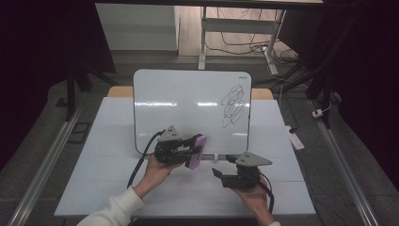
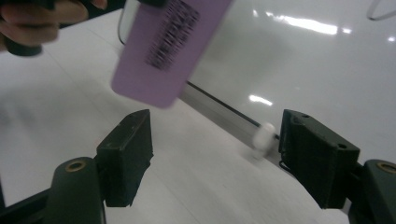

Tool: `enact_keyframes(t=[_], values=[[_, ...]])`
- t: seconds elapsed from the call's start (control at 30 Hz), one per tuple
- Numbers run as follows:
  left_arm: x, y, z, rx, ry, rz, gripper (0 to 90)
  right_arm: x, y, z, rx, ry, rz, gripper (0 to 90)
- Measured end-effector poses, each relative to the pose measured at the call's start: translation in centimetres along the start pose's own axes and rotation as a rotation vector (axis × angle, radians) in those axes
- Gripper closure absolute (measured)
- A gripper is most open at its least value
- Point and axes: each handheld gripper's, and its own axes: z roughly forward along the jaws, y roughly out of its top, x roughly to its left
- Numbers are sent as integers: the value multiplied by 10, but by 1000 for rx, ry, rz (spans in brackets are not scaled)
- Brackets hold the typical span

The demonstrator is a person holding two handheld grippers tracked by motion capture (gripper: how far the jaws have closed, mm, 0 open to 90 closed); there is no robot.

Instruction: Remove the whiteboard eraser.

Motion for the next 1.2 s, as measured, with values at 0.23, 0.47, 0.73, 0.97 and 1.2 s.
enact_keyframes(t=[0.23,0.47,0.73,0.97,1.2], values=[[-2,0,2,-1,-16,2,594,10,10,16,-21,34,54,227],[-6,-1,4,-14,-24,0,594,14,16,31,-29,71,94,226],[-12,-5,10,-11,-40,14,594,18,18,39,-34,75,120,258],[-12,-7,10,-8,-39,9,595,15,18,36,-47,59,150,338],[-13,-9,12,0,-39,0,597,16,19,35,-23,17,120,374]])
